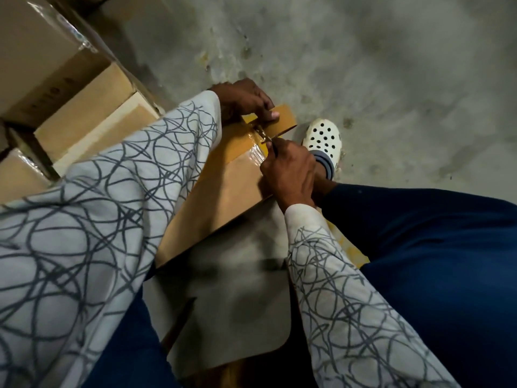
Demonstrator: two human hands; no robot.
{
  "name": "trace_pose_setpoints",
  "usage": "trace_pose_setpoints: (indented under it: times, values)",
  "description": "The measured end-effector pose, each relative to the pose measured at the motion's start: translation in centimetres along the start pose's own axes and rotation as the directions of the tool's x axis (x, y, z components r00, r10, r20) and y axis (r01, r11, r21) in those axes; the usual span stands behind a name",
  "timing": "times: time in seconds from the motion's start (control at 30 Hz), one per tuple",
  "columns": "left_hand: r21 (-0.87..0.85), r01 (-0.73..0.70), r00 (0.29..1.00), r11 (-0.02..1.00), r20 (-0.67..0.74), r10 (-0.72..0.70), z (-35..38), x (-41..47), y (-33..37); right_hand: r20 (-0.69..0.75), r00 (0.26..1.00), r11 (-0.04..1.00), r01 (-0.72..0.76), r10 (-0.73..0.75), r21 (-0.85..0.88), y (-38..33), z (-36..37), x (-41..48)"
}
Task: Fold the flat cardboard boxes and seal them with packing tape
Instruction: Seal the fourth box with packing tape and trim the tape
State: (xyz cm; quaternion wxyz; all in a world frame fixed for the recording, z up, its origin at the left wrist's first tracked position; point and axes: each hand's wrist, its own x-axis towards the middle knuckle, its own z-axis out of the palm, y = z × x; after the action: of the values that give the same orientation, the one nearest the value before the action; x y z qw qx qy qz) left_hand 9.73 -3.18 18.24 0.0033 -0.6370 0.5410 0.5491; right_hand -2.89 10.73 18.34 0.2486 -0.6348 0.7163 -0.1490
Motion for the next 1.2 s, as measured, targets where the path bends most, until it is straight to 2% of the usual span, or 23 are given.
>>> trace_pose_setpoints:
  times: [0.3,0.43,0.5,0.63,0.8,0.87,0.97,1.1,1.2]
  values:
    - [0.036,0.000,1.000,0.999,0.019,-0.001,-0.1,-0.7,0.2,0.011,0.999,0.997,0.046,-0.046,-0.063,-0.3,0.4,-0.1]
    - [0.014,-0.024,1.000,1.000,0.007,0.024,0.0,-0.6,0.0,0.194,0.981,0.985,0.041,-0.009,-0.165,-0.4,0.3,-0.3]
    - [-0.002,-0.029,1.000,1.000,-0.003,0.028,0.2,-0.3,-0.3,0.211,0.976,0.981,-0.022,0.063,-0.191,-0.1,0.3,-0.5]
    - [0.008,-0.021,1.000,1.000,-0.016,0.021,0.3,-0.2,-0.4,0.163,0.967,0.972,-0.169,0.195,-0.163,0.1,0.0,-1.1]
    - [-0.047,-0.018,1.000,0.999,-0.017,0.017,0.0,-0.1,-0.1,-0.027,0.988,0.987,-0.156,0.154,-0.042,-0.5,-0.6,-2.0]
    - [-0.024,-0.024,1.000,0.999,-0.016,0.024,0.1,0.2,-0.4,-0.026,0.984,0.983,-0.176,0.175,-0.051,-0.7,-0.8,-2.0]
    - [0.009,-0.030,0.999,1.000,-0.035,0.030,0.2,0.5,-0.7,-0.002,0.956,0.956,-0.293,0.293,-0.025,-0.8,-1.0,-1.7]
    - [-0.140,-0.131,0.988,0.981,-0.098,0.118,0.2,0.6,0.3,0.012,0.922,0.922,-0.387,0.387,0.020,-0.6,-1.1,-1.7]
    - [-0.172,-0.164,0.980,0.971,-0.144,0.140,-0.4,0.5,0.7,-0.010,0.889,0.885,-0.455,0.458,0.096,-0.4,-1.5,-1.6]
